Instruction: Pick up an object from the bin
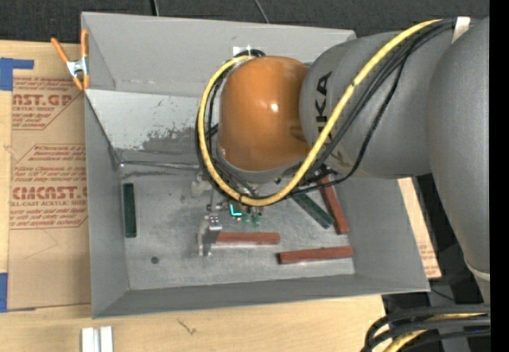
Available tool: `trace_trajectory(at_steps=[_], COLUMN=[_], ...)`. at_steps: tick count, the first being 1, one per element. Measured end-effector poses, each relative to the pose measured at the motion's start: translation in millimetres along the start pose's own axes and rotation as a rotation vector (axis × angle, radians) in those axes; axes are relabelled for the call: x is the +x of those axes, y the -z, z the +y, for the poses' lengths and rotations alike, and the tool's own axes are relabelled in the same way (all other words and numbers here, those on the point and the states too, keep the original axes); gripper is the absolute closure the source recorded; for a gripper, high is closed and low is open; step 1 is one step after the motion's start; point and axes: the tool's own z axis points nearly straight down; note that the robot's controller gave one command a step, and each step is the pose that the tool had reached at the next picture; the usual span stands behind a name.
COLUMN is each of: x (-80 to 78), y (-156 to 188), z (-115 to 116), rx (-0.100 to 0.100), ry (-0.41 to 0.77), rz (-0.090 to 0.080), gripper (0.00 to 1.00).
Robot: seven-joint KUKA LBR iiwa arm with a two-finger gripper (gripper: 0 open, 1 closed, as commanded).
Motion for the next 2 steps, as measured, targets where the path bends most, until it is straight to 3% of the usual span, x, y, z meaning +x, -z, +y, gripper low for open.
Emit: trace_trajectory(at_steps=[1, 2], x=[-1.9, 0.8], y=[4.0, -20.1], z=[-0.7, -17.5], rx=[-0.001, -0.004], ry=[-0.002, 0.095], rz=[-0.007, -0.017], gripper=[0.0, 0.0])
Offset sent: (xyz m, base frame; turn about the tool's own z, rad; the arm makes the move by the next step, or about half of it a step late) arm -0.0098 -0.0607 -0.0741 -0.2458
